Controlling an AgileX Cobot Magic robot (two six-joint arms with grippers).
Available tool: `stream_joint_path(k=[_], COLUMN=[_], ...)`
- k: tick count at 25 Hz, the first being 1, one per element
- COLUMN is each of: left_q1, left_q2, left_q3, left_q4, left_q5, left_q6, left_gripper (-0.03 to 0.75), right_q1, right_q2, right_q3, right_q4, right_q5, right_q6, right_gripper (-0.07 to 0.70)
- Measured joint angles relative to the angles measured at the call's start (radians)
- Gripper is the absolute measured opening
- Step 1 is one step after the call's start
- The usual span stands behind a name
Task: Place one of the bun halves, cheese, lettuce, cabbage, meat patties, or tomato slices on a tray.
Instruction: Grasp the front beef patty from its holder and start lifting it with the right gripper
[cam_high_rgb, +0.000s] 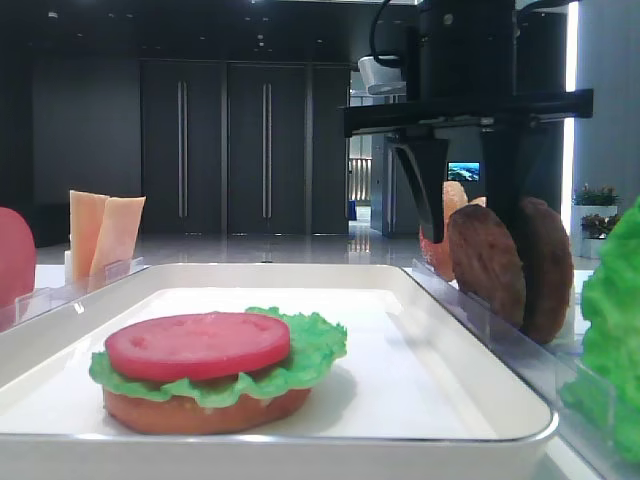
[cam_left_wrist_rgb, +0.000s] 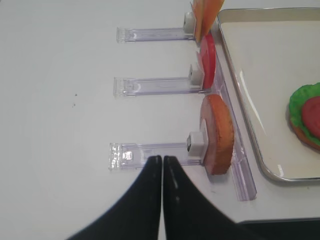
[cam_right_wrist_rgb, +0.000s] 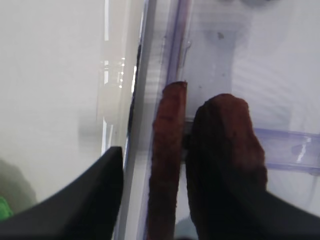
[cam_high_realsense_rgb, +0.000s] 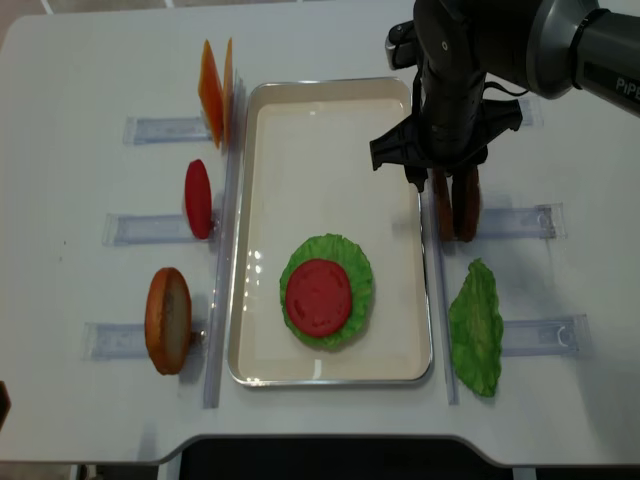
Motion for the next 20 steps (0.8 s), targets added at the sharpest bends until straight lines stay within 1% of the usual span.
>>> stream_joint_path(k=[4,9,10,20], left_q1=[0.0,0.0,0.0,0.0], left_q2=[0.0,0.0,0.0,0.0], left_q3=[0.0,0.0,0.0,0.0], left_q4=[0.0,0.0,0.0,0.0], left_q5=[0.0,0.0,0.0,0.0], left_q6=[0.0,0.0,0.0,0.0], left_gripper=[-0.001,-0.001,-0.001,-0.001], right_q1=[0.0,-0.002,-0.002,-0.002], right_q2=[0.0,0.0,0.0,-0.001], right_q3=[0.0,0.0,0.0,-0.003], right_q4=[-0.004,-0.019,-0.024,-0.021], right_q5=[0.003,0.006,0.008,0.029], right_q6=[0.001,0.002,0.005,0.005], right_gripper=[0.228,0.12,0.109,0.109])
